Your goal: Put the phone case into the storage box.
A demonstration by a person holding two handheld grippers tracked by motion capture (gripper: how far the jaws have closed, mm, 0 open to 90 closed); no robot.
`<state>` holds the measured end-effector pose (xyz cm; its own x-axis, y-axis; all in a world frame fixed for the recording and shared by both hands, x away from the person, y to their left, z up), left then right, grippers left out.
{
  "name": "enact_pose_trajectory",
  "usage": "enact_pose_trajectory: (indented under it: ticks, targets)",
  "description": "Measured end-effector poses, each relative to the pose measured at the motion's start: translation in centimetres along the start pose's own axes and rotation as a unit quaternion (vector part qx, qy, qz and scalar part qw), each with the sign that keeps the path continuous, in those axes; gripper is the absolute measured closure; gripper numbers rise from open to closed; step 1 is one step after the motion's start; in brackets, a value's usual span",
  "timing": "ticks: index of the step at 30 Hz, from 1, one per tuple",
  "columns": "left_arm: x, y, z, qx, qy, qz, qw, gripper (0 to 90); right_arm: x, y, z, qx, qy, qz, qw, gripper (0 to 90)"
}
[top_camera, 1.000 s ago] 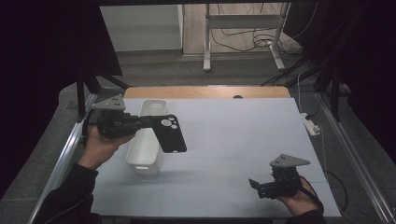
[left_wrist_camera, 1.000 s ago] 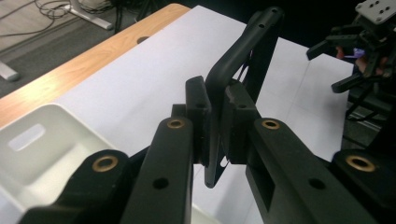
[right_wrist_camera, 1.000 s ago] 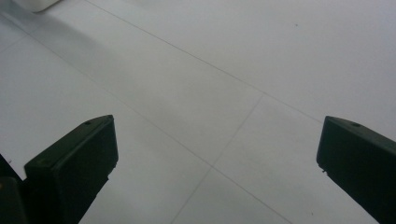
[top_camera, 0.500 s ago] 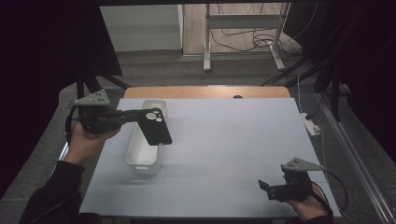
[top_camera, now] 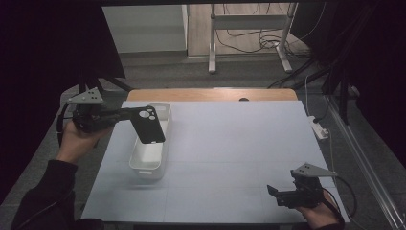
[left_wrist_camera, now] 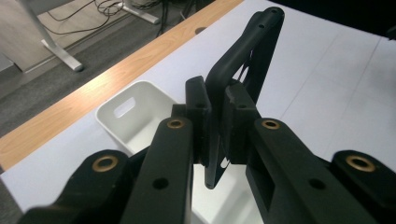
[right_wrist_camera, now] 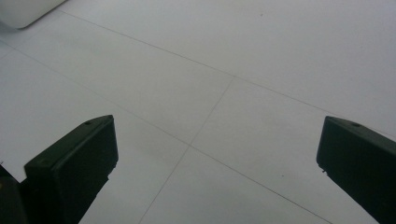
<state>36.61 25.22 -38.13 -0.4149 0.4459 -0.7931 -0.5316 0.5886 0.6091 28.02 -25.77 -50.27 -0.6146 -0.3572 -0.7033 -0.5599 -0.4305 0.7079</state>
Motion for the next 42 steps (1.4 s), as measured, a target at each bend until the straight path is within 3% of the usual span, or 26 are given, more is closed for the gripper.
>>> enact_pose_trajectory:
  ticks: [10,42]
  targets:
    - [0.1,-0.9,1.7,-0.011,0.001,0.006,0.9999,82.0,0.1,0.1,-0.1,-0.001,-0.003,-0.002,1.0,0.0]
    - [0.7,-7.2,6.0,-0.037,-0.002,0.025,0.999,82.0,0.1,0.0,-0.1,-0.007,-0.005,0.006,0.9999,0.0]
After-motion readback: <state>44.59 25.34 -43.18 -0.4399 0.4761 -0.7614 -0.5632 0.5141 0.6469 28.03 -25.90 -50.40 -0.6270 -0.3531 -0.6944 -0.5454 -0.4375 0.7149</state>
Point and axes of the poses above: each handheld gripper's, and its own axes: y roughly backward along the jaws, x roughly out of its underside, z roughly to its left, the point moved 7 cm from there along -y, roughly forward along the jaws, and after that the axes turned 4 degrees about z, right-handed, at the moved point
